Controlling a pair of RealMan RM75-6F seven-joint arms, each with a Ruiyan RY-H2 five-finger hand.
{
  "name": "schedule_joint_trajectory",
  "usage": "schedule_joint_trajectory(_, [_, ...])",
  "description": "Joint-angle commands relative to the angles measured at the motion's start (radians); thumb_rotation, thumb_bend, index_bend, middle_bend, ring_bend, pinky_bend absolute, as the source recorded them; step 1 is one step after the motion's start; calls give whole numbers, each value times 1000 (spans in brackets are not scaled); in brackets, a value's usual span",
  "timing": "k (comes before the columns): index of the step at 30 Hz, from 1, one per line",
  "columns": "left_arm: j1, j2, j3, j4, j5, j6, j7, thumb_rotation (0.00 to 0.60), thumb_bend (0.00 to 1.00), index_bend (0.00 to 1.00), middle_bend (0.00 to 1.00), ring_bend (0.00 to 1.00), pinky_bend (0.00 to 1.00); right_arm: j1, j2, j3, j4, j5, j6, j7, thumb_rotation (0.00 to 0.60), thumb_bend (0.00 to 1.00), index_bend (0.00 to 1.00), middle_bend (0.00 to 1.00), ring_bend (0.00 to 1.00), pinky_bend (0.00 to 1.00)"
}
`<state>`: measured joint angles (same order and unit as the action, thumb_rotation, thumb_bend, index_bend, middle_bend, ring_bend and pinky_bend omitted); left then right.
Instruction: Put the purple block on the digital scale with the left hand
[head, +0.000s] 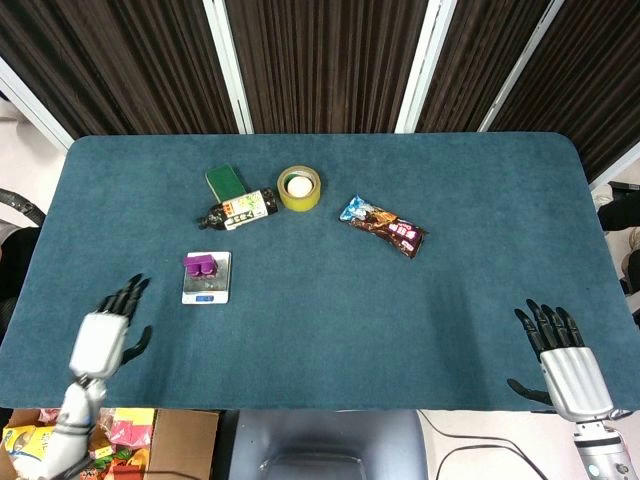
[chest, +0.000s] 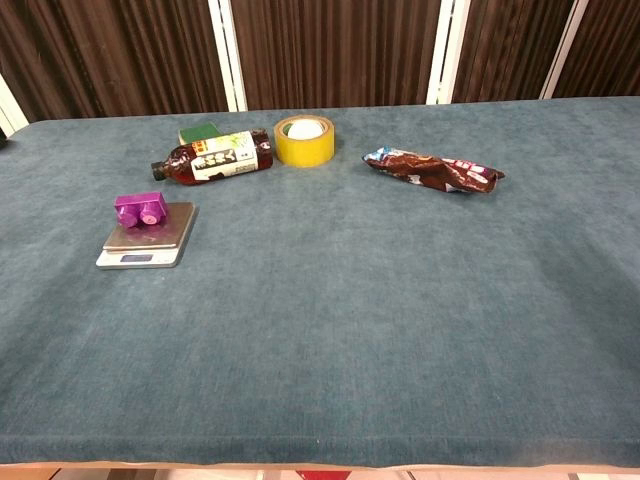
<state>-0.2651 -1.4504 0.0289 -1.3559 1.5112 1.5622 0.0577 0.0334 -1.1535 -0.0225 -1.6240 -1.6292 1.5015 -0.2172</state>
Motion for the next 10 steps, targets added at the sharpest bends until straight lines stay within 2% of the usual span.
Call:
schedule_joint_trajectory(1, [86, 63, 61, 23, 93, 100, -104, 600, 391, 0, 0, 0, 23, 1, -5, 0, -2, -4, -1, -11, 600, 154, 0, 0, 0, 0])
schedule_joint_trajectory(3, [87, 71, 58, 29, 114, 113, -141, 600, 390, 0, 0, 0, 19, 2, -9, -5, -4, -10, -6, -18, 600, 154, 0, 0, 0, 0])
schedule_joint_trajectory(10, [84, 81, 72, 34, 147, 89, -157, 600, 392, 0, 0, 0, 19, 1, -14, -13, -1, -22, -7, -35, 600, 154, 0, 0, 0, 0])
